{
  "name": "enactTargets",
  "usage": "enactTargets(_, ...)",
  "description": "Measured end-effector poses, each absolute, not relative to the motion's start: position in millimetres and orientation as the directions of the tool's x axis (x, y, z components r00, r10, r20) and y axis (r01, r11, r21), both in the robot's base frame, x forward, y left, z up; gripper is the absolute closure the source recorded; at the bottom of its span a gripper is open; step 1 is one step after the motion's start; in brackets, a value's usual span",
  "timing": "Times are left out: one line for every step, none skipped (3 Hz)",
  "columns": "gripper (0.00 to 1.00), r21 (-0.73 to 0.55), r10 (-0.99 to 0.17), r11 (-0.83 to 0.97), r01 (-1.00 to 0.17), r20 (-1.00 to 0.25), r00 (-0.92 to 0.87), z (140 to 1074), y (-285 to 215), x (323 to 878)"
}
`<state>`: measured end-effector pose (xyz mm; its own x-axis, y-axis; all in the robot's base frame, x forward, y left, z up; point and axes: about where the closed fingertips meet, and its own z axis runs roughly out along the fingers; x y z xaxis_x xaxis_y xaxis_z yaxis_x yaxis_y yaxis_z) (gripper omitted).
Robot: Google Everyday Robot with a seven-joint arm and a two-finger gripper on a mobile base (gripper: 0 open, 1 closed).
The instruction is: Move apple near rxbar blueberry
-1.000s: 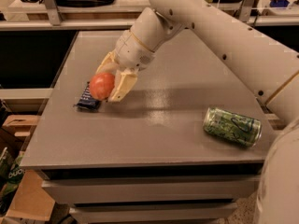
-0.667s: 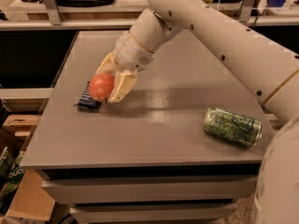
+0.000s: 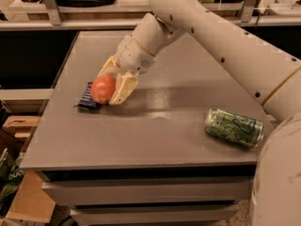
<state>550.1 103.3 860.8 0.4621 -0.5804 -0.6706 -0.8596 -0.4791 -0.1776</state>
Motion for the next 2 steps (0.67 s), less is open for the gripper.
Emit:
enactTargets(0.59, -0.171, -0.584, -0.473, -0.865, -0.674, 0.452, 857.1, 101.6, 553.0)
enactTargets(0.35, -0.165, -0.586, -0.469, -0.868, -0.677, 0.445, 854.2, 101.4, 554.6)
